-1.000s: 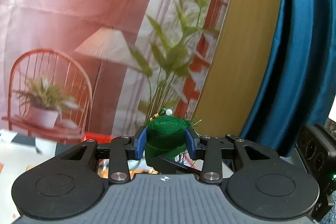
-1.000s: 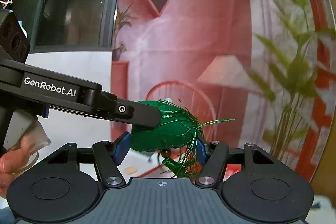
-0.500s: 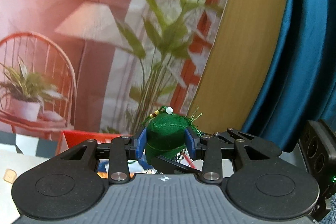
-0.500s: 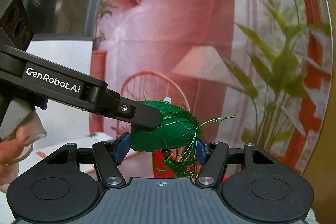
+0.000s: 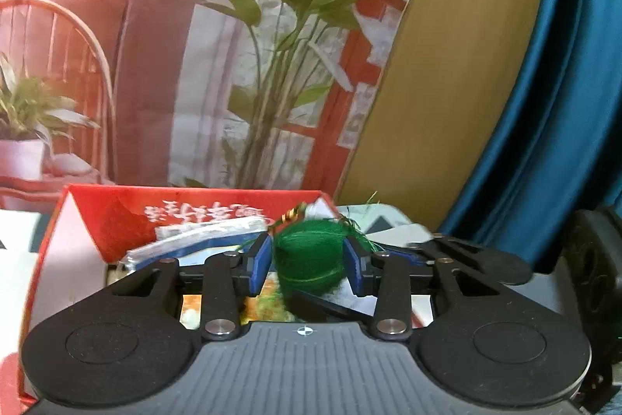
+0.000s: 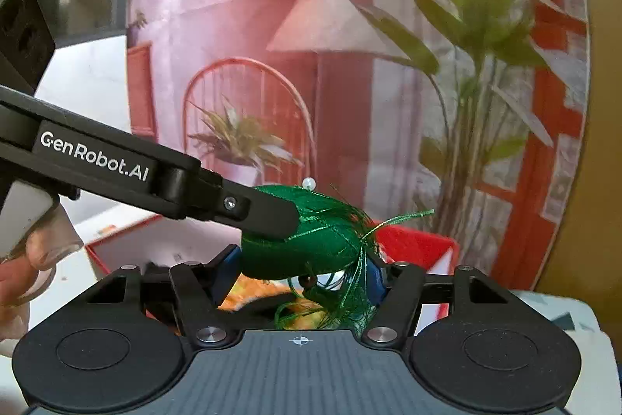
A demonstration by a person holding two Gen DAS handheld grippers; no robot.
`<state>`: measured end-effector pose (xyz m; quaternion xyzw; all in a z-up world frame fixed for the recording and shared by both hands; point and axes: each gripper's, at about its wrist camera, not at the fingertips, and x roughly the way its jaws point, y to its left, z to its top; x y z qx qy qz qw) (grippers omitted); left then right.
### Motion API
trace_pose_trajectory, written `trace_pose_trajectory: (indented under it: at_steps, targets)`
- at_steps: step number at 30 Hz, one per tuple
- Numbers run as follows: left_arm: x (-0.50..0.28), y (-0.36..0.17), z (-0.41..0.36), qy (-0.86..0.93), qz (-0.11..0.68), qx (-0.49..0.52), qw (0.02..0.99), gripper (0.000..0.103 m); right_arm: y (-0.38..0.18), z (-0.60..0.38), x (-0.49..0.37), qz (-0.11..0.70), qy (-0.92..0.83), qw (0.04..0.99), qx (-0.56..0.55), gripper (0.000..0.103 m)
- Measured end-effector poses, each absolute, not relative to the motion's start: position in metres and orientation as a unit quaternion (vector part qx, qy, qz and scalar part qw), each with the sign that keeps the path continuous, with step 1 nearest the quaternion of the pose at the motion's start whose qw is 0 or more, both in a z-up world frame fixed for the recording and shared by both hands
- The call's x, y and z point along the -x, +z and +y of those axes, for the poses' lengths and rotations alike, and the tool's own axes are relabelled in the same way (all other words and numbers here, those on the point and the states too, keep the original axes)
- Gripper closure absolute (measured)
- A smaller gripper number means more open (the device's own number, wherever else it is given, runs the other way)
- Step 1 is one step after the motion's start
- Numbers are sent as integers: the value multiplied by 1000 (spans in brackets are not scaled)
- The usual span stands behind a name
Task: Organize soft objects
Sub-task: 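Lift the green pouch into the red box and open both grippers, then withdraw both grippers from the box onto the black eye mask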
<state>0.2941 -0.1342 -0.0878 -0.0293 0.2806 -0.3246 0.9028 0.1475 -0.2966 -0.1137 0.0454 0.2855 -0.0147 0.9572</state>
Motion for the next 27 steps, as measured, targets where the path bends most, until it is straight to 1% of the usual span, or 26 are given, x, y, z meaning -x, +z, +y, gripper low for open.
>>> trace_pose_trajectory:
  at_steps: [1,4,12,20,27]
  targets:
    - [-294,-88,-134,-319,280,22,905,57,-116,-298,-147,289,-24,956,-42,39]
    - [-294,-87,-127,-315,279,18,907,55,-122,-302,-143,293,-45,954,-44,37]
    - [-272,-84,-90,-293,283,5,913,54,-125,-296,-121,293,-63,952,-64,37]
    - [-231,-101,-37,-279,297,-3,913,54,-118,-262,-93,282,-45,956,-64,37]
    - [-204,-117,-15,-283,305,-13,909,54,-120,-231,-68,290,-22,954,-72,37]
